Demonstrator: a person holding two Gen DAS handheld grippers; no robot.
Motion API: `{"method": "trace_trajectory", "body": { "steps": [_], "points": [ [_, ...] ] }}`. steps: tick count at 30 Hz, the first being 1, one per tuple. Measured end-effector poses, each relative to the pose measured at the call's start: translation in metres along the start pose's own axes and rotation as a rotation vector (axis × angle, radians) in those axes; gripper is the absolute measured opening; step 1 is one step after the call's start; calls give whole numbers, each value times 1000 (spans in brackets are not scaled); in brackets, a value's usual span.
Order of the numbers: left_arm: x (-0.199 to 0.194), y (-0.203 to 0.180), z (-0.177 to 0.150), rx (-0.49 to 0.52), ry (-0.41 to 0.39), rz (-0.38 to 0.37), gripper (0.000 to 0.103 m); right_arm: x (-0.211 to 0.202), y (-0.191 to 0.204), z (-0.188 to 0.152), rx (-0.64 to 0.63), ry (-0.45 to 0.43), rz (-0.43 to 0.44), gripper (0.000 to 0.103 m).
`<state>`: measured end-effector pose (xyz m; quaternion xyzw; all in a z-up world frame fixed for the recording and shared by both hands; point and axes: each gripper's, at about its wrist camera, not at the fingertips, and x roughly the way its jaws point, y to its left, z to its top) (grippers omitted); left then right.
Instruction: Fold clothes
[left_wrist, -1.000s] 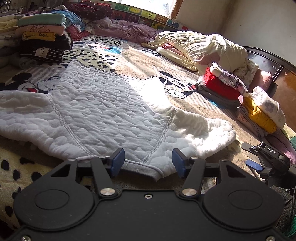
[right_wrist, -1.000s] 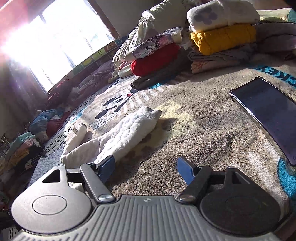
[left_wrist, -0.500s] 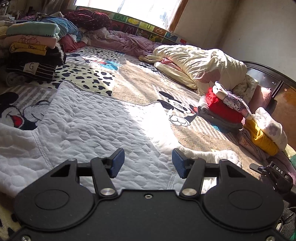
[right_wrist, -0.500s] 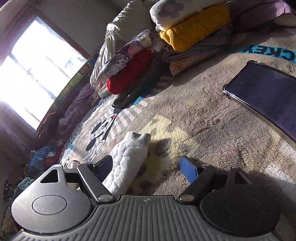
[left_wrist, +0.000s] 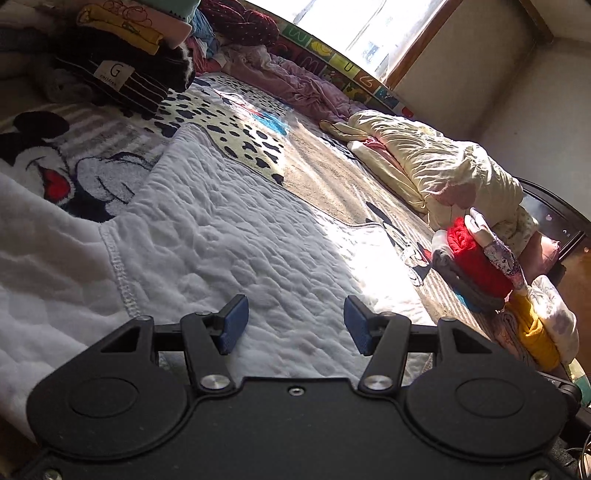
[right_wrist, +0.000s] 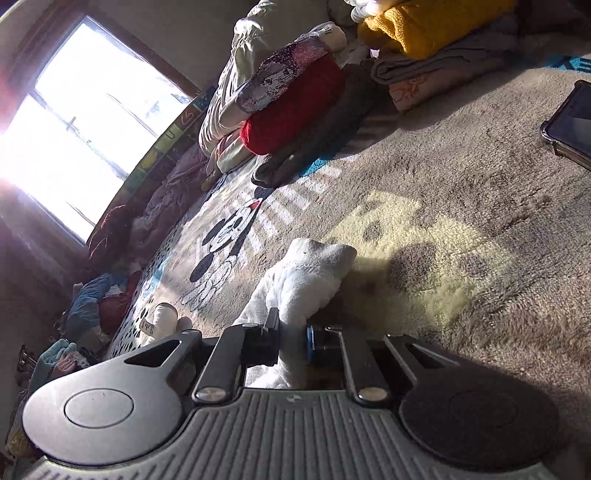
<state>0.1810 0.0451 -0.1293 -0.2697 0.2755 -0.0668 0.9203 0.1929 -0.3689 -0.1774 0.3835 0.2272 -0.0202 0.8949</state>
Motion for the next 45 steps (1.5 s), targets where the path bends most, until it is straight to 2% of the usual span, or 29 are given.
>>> {"method": "trace_trajectory", "body": {
  "steps": [4, 6, 8, 10, 11, 13, 14, 16, 18, 20, 23, 25, 27, 29, 30, 31, 32, 33, 34, 36, 39, 41, 45],
  "points": [
    [-2, 1, 4, -34, 25, -30, 56, -44, 8, 1, 9, -134, -6, 11],
    [-4, 1, 5, -42, 42, -46, 56, -68, 11, 2, -9, -166, -24, 11],
    [-4, -1, 5, -36, 58, -45, 56, -68, 11, 1, -49, -100, -101, 13],
    [-6, 0, 8, -30, 47, -39, 56, -62, 4, -1, -63, -51, -207, 23],
    [-7, 0, 10, -27, 42, -36, 56, -59, 1, -3, -67, -30, -262, 24],
    [-9, 3, 15, -30, 28, -28, 56, -71, 14, -2, -138, -86, -330, 33],
    [-9, 5, 19, -37, 27, -32, 56, -78, 27, -3, -204, -127, -346, 34],
    [-5, 10, 27, -41, 27, -35, 56, -86, 52, -4, -292, -181, -304, 34],
    [0, 14, 36, -38, 27, -36, 56, -80, 81, -6, -354, -147, -169, 34],
    [3, 24, 43, -63, 33, -41, 56, -54, 107, -7, -343, -47, -19, 34],
    [9, 42, 47, -134, 48, -43, 56, -1, 142, -7, -255, 150, 200, 34],
    [14, 54, 49, -186, 63, -53, 56, 31, 159, -14, -202, 226, 267, 33],
    [16, 65, 51, -244, 70, -70, 56, 72, 162, -22, -170, 335, 254, 35],
    [14, 73, 57, -278, 70, -83, 56, 100, 152, -34, -182, 395, 108, 35],
    [14, 75, 61, -285, 64, -85, 56, 107, 144, -37, -179, 408, 75, 21],
    [14, 78, 66, -292, 58, -87, 56, 107, 135, -35, -163, 402, 72, 11],
    [14, 80, 70, -299, 53, -90, 56, 103, 133, -35, -177, 394, 68, 3],
    [17, 82, 75, -306, 48, -100, 56, 98, 133, -37, -205, 389, 63, 2],
    [19, 84, 79, -313, 43, -109, 56, 93, 137, -36, -238, 368, 50, 5],
    [27, 87, 90, -318, 39, -119, 56, 91, 146, -31, -269, 335, 45, 37],
    [48, 97, 108, -384, 54, -157, 58, 108, 162, -22, -244, 345, 121, 42],
    [63, 107, 118, -443, 56, -176, 63, 125, 173, -17, -229, 344, 175, 42],
    [86, 130, 133, -557, 52, -170, 63, 183, 170, -11, -139, 410, 172, 42]
  ]
}}
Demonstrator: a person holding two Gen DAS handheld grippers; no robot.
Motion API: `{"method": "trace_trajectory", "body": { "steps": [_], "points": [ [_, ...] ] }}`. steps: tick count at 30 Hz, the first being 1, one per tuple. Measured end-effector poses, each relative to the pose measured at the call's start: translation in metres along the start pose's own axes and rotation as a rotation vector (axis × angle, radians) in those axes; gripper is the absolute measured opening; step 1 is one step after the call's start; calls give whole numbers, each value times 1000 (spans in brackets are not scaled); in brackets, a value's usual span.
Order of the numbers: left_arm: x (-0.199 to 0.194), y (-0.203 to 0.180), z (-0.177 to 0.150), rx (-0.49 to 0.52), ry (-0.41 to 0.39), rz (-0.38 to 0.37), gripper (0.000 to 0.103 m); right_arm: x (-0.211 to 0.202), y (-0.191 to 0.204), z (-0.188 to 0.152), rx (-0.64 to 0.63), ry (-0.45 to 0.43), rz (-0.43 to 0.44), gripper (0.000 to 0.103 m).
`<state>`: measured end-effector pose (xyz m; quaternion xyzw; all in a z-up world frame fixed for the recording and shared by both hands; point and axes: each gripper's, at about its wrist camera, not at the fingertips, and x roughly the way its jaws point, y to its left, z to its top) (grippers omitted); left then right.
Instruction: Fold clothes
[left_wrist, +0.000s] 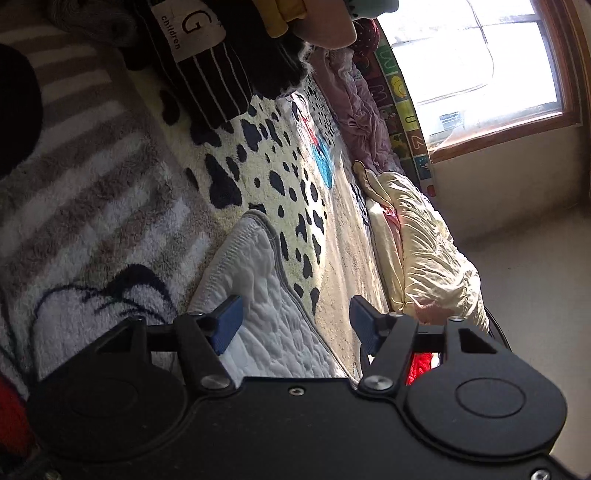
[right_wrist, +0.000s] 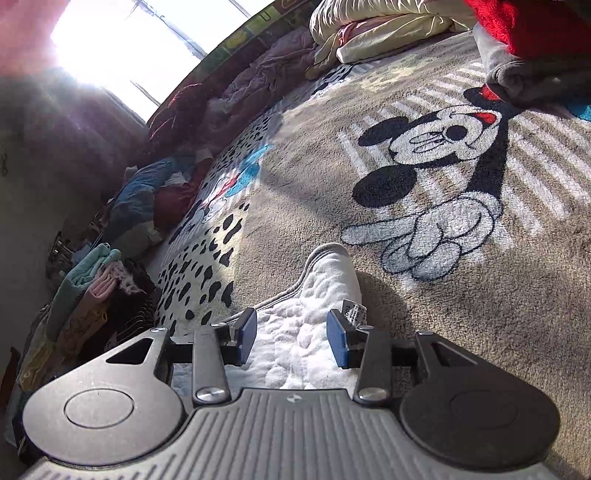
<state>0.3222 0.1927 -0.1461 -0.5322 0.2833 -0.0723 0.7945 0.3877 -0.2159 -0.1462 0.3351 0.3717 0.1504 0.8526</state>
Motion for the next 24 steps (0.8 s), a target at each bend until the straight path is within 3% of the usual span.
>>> {"method": "trace_trajectory", "body": {
  "steps": [3, 11, 13, 15, 16, 20, 24],
  "points": [
    [4, 8, 15, -62, -25, -30, 63, 18, -24, 10, 101, 27, 32, 35],
    [-11, 12, 18, -110, -53, -38, 63, 9, -63, 6, 305, -29, 137, 23],
    [-21, 8, 15, -101, -64, -39, 64, -7, -65, 5, 323, -59, 118, 25],
    [-32, 2, 10, -89, -66, -56, 65, -30, -61, 4, 292, -89, 59, 49],
    [-37, -2, 5, -79, -63, -67, 65, -45, -60, 2, 275, -108, 50, 52],
    [-56, -19, -18, -26, -41, -94, 65, -111, -55, -18, 211, -171, 45, 52],
    [-77, -27, -55, 14, -18, -78, 65, -160, -46, -60, 103, -204, 70, 52]
  ]
}}
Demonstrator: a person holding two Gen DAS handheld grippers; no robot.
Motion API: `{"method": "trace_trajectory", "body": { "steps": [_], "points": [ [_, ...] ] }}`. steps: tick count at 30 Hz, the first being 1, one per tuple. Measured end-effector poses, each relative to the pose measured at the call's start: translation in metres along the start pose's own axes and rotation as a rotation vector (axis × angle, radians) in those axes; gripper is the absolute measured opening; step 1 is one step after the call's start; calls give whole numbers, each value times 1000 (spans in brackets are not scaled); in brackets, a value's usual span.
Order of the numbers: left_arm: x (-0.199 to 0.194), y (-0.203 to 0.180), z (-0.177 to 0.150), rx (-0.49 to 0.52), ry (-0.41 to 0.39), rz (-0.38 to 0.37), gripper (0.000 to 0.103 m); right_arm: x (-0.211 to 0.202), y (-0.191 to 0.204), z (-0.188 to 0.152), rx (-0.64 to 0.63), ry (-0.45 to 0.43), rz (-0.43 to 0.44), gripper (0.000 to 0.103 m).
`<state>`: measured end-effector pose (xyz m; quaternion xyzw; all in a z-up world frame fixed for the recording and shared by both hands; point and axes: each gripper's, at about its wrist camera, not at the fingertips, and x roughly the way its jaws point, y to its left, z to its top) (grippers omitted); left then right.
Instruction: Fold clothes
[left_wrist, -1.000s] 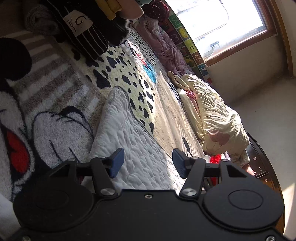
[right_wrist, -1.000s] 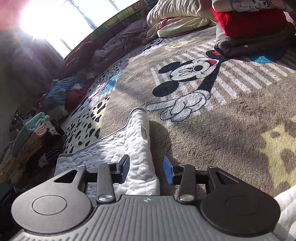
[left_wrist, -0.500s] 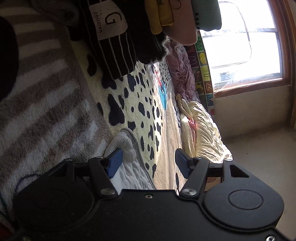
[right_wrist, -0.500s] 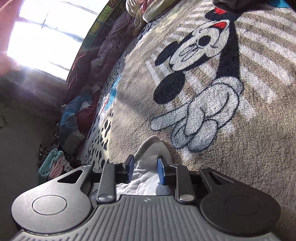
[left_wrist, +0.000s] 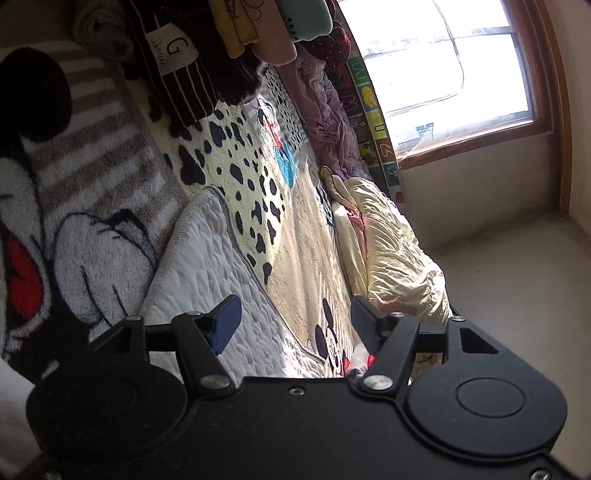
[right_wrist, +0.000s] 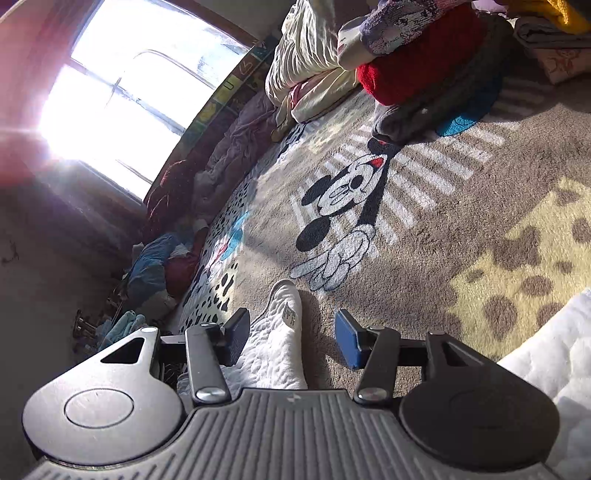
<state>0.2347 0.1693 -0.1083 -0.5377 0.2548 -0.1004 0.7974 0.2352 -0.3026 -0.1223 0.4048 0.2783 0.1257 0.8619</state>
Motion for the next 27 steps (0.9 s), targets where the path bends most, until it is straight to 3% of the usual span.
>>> {"method": "trace_trajectory", "body": {
  "steps": [3, 7, 9, 11, 14, 16, 19, 21, 23, 27],
  "points": [
    [-12, -5, -29, 20, 22, 23, 65, -31, 5, -33, -72, 7, 42, 53],
    [-45, -2, -76, 59, 96, 42, 65, -38, 19, -84, -218, 92, 90, 53],
    [-58, 2, -102, 90, 141, 66, 65, -38, 26, -109, -302, 139, 60, 53],
    [-64, 10, -126, 138, 186, 148, 64, -45, 25, -117, -339, 141, 16, 48],
    [-78, 18, -143, 226, 166, 150, 61, -58, 22, -122, -381, 130, -51, 40],
    [-86, 18, -142, 222, 153, 153, 59, -67, 20, -125, -403, 114, -95, 40],
    [-95, 22, -146, 249, 135, 144, 59, -87, 5, -120, -323, 44, -161, 40],
    [-97, 20, -151, 291, 130, 147, 60, -102, -6, -114, -247, -21, -211, 60],
    [-98, 12, -155, 343, 120, 149, 61, -116, -22, -105, -173, -89, -254, 68],
    [-98, 1, -162, 407, 97, 120, 61, -131, -52, -82, -56, -204, -276, 66]
  ]
}}
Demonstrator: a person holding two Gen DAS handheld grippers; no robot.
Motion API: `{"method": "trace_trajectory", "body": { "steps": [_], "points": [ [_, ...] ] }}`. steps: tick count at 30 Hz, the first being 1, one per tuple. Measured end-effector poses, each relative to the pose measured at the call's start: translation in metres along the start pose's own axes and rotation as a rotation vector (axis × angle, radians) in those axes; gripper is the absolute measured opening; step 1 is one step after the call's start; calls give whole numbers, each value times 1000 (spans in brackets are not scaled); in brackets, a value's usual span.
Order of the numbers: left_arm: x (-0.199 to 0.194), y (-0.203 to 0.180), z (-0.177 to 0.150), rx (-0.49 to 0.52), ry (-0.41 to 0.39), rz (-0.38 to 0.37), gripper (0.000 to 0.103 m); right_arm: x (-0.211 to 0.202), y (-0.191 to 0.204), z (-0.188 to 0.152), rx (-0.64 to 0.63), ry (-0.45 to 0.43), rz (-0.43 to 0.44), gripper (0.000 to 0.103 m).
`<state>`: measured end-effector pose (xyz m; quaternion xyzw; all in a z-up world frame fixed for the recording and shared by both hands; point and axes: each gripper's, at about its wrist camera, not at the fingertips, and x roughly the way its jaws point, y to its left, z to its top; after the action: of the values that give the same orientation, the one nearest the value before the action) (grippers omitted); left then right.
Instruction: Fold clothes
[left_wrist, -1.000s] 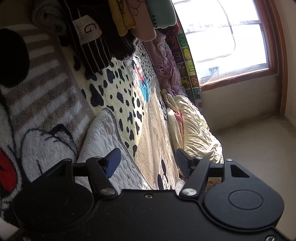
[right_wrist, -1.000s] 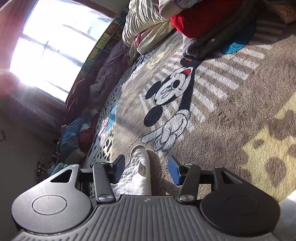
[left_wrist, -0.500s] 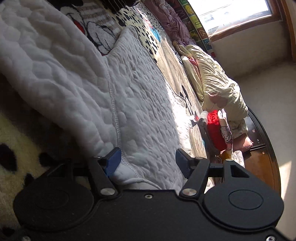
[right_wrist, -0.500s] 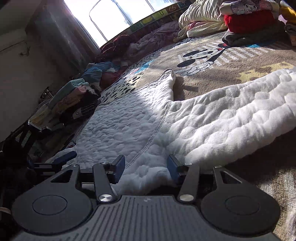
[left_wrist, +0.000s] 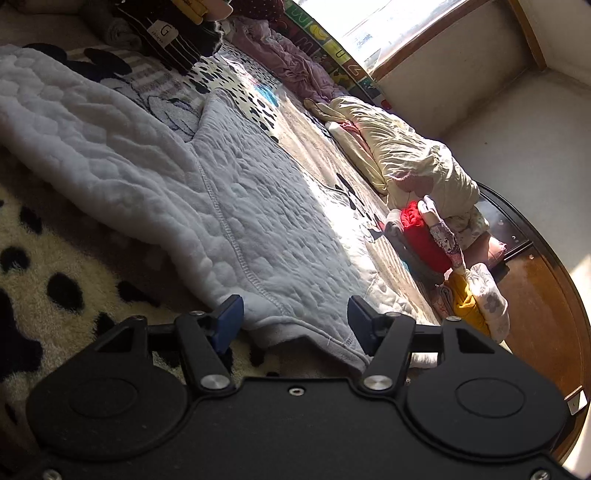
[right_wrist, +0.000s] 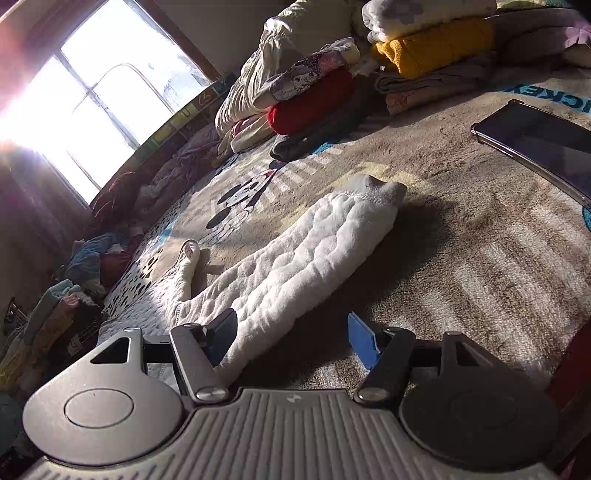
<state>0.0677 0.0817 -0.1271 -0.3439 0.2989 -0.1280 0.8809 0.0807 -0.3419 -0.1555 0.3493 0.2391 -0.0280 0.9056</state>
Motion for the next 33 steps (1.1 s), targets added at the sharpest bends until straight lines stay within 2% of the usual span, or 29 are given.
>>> {"method": "trace_trajectory", "body": {
  "steps": [3, 4, 6, 7, 9, 11, 12, 13, 14, 15, 16, 18, 20, 22, 23, 25, 27, 29, 30, 31, 33],
  "points": [
    [1, -1, 0, 19, -26, 23, 62, 14, -16, 7, 72, 12, -13, 67],
    [5, -1, 1, 31, -13, 56, 62, 20, -19, 9, 89, 10, -4, 67],
    [7, 1, -1, 42, -14, 103, 62, 33, -17, 16, 58, 3, -14, 66],
    [2, -1, 1, 62, -46, 95, 62, 38, -17, 21, 48, 0, -24, 64],
    [-8, -4, 7, 103, -111, 91, 62, 49, -17, 29, 27, -8, -44, 44],
    [-7, 9, 15, 66, -143, 150, 62, 58, -24, 39, 55, -7, -52, 31],
    [-7, 16, 20, 47, -159, 180, 62, 63, -27, 44, 74, -5, -54, 30],
    [-6, 23, 24, 26, -170, 210, 62, 67, -28, 48, 73, -5, -62, 30],
    [-1, 39, 28, -21, -128, 247, 54, 71, -25, 51, 53, -4, -77, 30],
    [-3, 49, 30, -55, -135, 231, 50, 73, -23, 52, 37, -8, -91, 30],
    [-9, 53, 34, -84, -160, 206, 50, 75, -22, 52, 25, -13, -104, 29],
    [-22, 49, 47, -51, -248, 211, 57, 76, -20, 54, 10, -27, -126, 30],
    [-27, 55, 62, -51, -299, 191, 61, 74, -21, 55, 13, -48, -147, 31],
    [-21, 69, 77, -119, -299, 138, 62, 66, -19, 54, -11, -83, -189, 35],
    [-16, 76, 83, -151, -292, 104, 65, 63, -17, 53, -24, -98, -203, 39],
    [3, 88, 88, -221, -228, 45, 66, 52, -12, 53, -65, -141, -224, 43],
    [13, 89, 90, -210, -206, 49, 66, 43, -4, 52, -117, -173, -223, 43],
    [17, 85, 95, -158, -204, 137, 66, 35, 6, 47, -159, -189, -192, 43],
    [15, 92, 98, -178, -226, 168, 65, 33, 11, 43, -173, -186, -168, 43],
    [13, 100, 101, -199, -247, 197, 60, 30, 16, 38, -183, -180, -141, 43],
    [1, 118, 107, -260, -300, 213, 54, 26, 27, 26, -195, -149, -92, 44]
  ]
}}
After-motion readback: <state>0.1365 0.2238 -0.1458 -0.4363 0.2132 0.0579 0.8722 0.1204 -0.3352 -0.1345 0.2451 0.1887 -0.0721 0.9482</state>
